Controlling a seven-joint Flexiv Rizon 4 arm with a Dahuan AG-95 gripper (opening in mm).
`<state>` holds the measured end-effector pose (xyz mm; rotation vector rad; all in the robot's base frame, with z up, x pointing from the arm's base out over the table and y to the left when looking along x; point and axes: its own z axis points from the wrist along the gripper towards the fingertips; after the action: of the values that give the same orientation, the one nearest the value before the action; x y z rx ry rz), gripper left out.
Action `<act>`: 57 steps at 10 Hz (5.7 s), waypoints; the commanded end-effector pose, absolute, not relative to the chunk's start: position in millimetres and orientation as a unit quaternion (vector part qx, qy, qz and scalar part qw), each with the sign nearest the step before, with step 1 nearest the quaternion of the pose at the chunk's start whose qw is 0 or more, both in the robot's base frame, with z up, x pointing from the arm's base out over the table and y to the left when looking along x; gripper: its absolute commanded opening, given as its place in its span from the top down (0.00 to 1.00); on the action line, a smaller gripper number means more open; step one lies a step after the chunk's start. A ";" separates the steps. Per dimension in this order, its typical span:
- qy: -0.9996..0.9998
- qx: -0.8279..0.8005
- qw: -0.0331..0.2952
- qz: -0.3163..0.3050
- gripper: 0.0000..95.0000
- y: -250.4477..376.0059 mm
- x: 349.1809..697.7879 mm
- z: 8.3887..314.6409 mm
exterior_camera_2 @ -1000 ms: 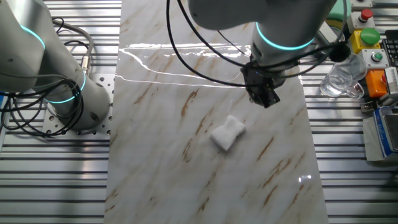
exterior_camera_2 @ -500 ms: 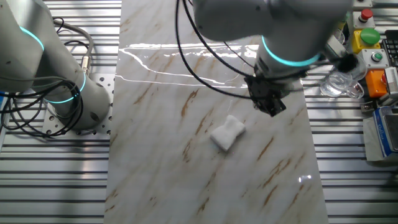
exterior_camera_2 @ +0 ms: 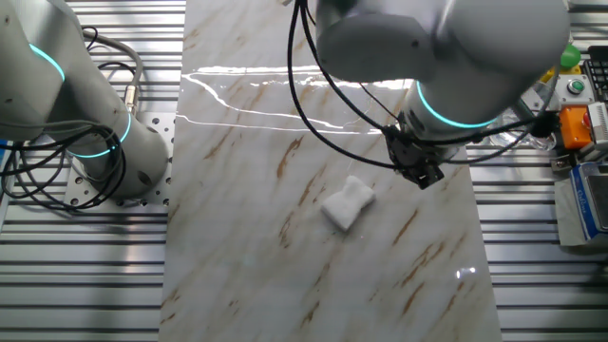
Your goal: Clean the tabletop with a sponge
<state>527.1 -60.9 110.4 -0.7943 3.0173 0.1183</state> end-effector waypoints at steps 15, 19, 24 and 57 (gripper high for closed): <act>0.959 -0.281 0.013 0.031 1.00 -72.0 520.9 101.2; 0.975 -0.220 0.011 0.019 1.00 -72.0 520.9 101.2; 0.986 -0.167 0.008 0.017 1.00 -72.0 520.9 101.2; 0.987 -0.144 -0.012 0.071 1.00 -127.5 482.8 51.8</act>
<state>481.8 -128.1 52.2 -0.4639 3.1235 0.2202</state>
